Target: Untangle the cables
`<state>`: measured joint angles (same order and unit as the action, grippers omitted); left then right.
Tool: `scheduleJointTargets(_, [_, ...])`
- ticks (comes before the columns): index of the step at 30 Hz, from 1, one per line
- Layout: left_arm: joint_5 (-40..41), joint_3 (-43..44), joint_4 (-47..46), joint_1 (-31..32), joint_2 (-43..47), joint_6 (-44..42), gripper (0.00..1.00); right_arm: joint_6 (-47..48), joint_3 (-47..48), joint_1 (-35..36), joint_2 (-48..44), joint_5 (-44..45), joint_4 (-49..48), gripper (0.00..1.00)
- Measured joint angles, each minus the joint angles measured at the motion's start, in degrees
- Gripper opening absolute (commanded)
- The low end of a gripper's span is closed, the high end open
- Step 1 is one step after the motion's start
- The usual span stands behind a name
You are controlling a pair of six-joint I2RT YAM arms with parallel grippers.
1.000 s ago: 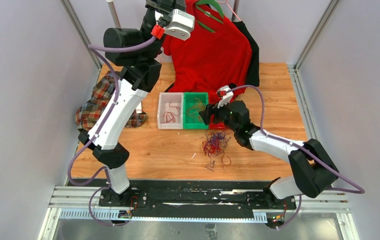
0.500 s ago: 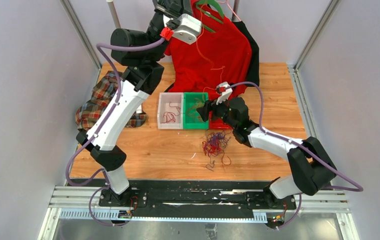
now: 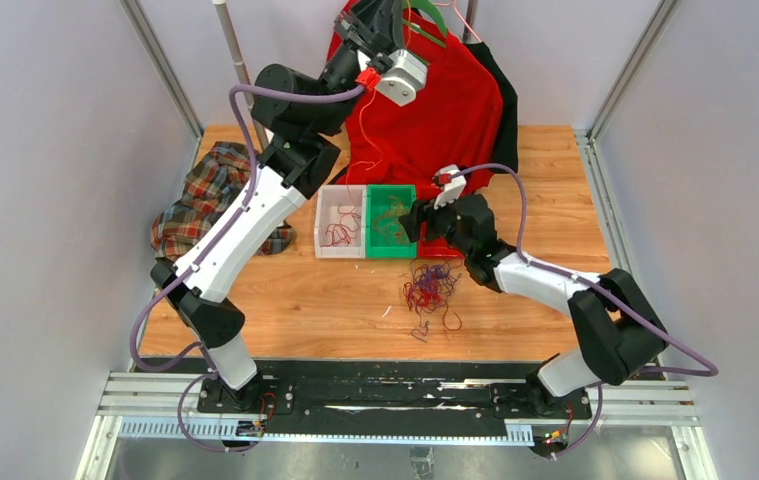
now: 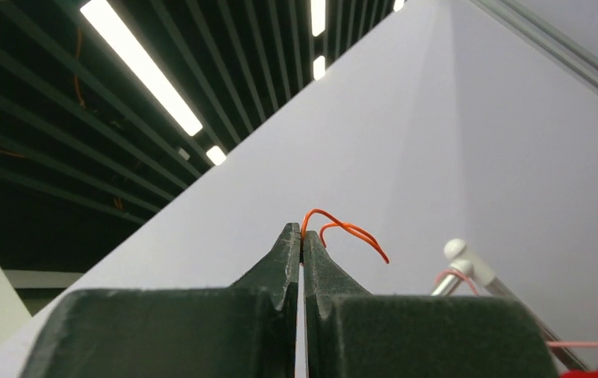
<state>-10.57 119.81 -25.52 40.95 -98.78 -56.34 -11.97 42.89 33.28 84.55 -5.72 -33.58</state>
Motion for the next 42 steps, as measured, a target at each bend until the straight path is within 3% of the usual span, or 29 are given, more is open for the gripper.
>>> scheduleJointTargets(5, [0.11,-6.69,0.31,0.0,2.54,-0.07,0.01,-0.04,0.0,-0.09,0.81,0.0,0.02,0.66])
scheduleJointTargets(15, [0.55,-7.56,0.24,0.0,2.78,-0.87,0.01,-0.04,0.0,-0.09,1.18,-0.04,0.02,0.66])
scheduleJointTargets(25, [0.46,-14.82,0.96,-0.35,4.76,-3.87,0.01,-0.02,-0.61,-0.83,1.18,-0.04,0.76,0.65])
scheduleJointTargets(36, [0.26,-0.13,1.4,-0.37,0.7,-1.44,0.01,-0.02,-1.22,-1.2,1.18,-0.07,0.92,0.65])
scheduleJointTargets(42, [0.31,0.09,0.63,-0.37,1.01,-0.81,0.01,-0.02,-1.22,-1.2,1.25,-0.09,0.92,0.64])
